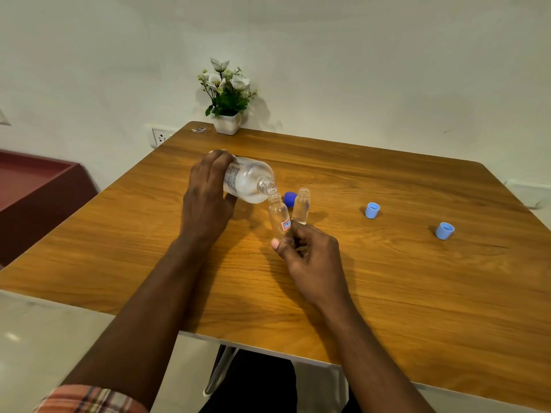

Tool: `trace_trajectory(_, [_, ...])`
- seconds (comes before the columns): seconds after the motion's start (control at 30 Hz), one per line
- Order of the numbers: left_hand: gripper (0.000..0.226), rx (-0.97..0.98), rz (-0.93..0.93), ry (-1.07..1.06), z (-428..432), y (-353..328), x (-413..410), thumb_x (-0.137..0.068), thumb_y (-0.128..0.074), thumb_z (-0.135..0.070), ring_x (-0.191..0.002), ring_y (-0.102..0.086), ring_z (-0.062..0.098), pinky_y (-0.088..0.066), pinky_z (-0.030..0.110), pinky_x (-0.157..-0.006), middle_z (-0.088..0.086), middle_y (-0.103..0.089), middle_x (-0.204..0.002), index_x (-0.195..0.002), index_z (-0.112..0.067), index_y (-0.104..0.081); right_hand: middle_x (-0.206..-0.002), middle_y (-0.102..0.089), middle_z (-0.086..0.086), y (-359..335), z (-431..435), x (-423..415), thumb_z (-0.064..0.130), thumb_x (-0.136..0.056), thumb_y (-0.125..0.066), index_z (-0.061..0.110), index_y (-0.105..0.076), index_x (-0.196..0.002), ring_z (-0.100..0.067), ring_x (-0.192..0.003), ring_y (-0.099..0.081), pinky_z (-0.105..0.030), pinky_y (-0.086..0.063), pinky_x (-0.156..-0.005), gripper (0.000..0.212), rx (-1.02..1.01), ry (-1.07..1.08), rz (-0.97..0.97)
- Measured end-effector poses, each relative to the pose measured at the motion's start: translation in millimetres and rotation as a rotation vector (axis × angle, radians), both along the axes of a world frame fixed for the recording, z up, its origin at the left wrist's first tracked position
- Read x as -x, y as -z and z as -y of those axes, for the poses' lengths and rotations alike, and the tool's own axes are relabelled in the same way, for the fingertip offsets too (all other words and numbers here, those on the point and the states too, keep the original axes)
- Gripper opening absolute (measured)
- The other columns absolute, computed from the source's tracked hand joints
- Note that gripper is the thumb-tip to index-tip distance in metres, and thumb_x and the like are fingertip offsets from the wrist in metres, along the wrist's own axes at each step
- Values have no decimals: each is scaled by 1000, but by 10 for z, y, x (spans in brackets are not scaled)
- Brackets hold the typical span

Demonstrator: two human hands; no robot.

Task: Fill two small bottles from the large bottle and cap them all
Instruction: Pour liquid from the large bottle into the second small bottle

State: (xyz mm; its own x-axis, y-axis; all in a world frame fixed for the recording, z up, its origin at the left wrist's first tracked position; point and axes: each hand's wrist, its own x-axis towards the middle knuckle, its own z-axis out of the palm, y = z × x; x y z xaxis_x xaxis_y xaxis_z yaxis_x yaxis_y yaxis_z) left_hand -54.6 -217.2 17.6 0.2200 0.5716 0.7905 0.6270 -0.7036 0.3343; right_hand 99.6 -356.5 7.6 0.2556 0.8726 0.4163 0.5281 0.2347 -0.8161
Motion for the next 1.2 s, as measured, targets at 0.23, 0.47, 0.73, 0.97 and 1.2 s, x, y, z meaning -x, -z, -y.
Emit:
trace_trajectory(0.23, [64,-45,8,9,-16,2,9,-73,-79,-1,-124,-48,35,-47,44,-97,18,-53,-132,-126,-9,-45,-69,-60,6,-8,-3,-1,22,-84,-71,23,-58,-71,-13,-66,-56,-34,-47,-61,17,-15,-4,0])
trace_trajectory(0.47, [65,-73,19,6,-12,-3,9,-73,-77,2,-123,-47,36,-46,44,-97,18,-52,-132,-126,-12,-43,-71,-60,9,-2,-1,1,27,-83,-70,29,-57,-71,-11,-67,-57,-36,-49,-62,18,-3,2,13])
trace_trajectory(0.73, [61,-85,35,-2,-7,-20,4,-76,-74,1,-126,-45,36,-42,39,-101,19,-52,-132,-125,-13,-42,-73,-61,11,4,-13,-8,26,-84,-71,28,-59,-76,-8,-70,-57,-27,-47,-62,14,-3,5,33])
trace_trajectory(0.97, [59,-99,43,3,-4,-29,0,-77,-74,0,-129,-42,34,-39,39,-104,20,-52,-132,-126,-13,-42,-74,-62,12,4,-14,-6,25,-83,-72,31,-58,-76,-7,-71,-58,-23,-46,-61,17,-6,4,27])
trace_trajectory(1.2, [57,-130,49,10,-17,-29,7,-78,-73,2,-128,-43,35,-43,48,-102,21,-53,-130,-125,-12,-43,-71,-62,7,-3,-11,-3,24,-82,-72,36,-54,-71,-12,-67,-57,-32,-47,-61,24,-23,13,34])
